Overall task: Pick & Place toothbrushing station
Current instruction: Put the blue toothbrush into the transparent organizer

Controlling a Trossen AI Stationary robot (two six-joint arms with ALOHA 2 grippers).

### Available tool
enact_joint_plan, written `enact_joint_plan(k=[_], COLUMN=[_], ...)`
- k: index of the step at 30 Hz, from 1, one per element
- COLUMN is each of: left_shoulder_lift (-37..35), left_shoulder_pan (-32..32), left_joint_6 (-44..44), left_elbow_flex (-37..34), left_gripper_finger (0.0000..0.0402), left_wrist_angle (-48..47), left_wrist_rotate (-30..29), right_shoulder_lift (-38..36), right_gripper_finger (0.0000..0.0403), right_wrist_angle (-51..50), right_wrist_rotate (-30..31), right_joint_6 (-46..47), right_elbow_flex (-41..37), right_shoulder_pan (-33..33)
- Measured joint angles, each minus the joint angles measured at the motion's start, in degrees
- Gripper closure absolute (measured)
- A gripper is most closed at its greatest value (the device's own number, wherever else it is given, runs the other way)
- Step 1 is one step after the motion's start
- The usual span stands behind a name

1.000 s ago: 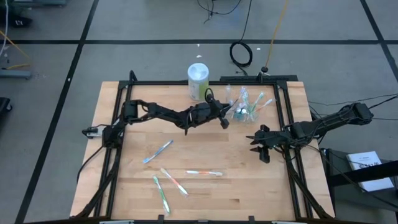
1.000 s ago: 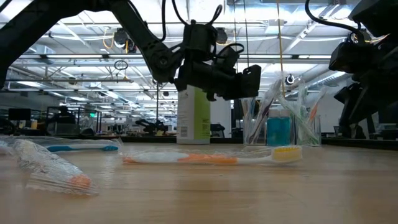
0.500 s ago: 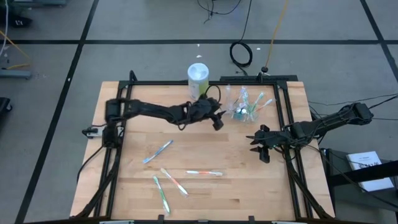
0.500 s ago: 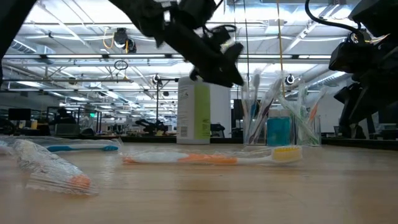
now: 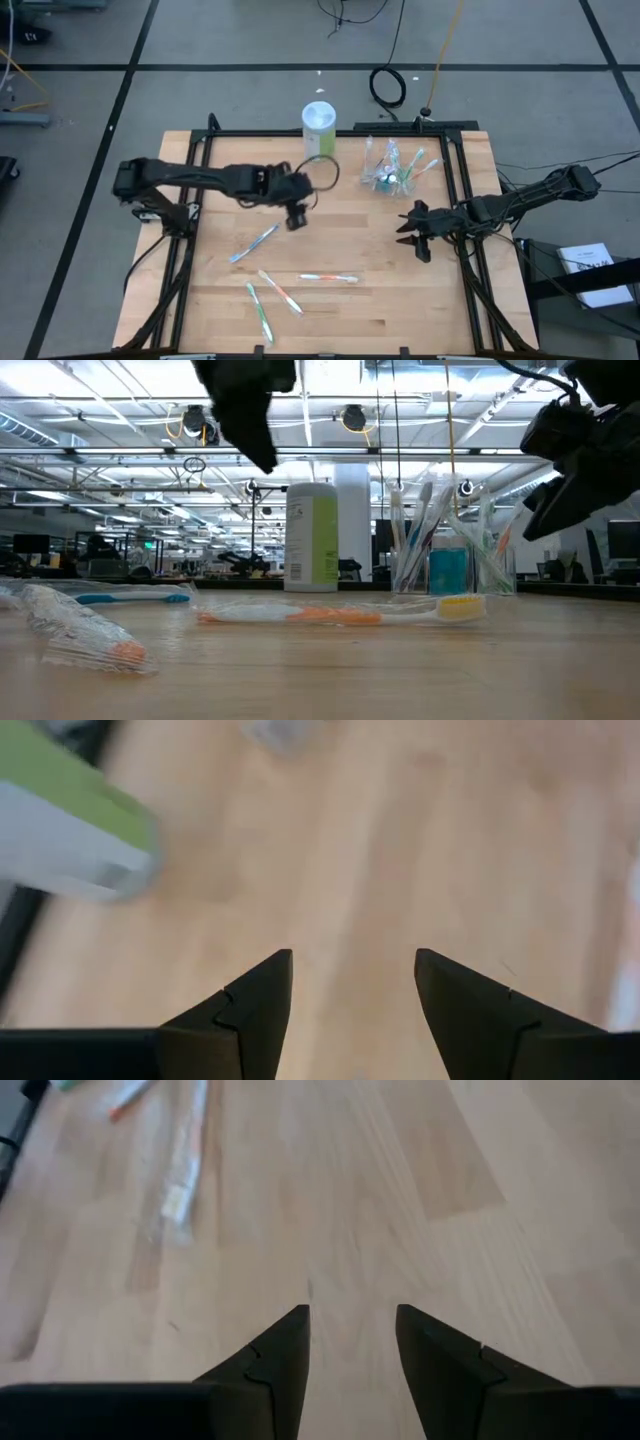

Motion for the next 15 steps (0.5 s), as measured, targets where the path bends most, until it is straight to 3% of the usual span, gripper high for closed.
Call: enact_joint_plan(k=[4, 15], left_shoulder_lift=[0.9, 8.8], left_shoulder_pan=[-5.1, -20.8], left_joint_6=[-2.7, -8.4], left_elbow_flex=[0.0, 0.0], left_gripper_finger=[0.0183, 0.0183], left_wrist_angle=[-4.7, -6.1], left_wrist_rotate=[3.9, 9.1], right_shoulder_lift=[0.0, 0.0], right_gripper_finger=[0.0261, 0.0261], right_wrist_angle=[1.8, 1.5], right_wrist_rotate=[0.0, -0.2], right_joint_6=[-0.9, 2.6], right_elbow_flex=[0.0, 0.0], right_shoulder_pan=[0.0, 0.0])
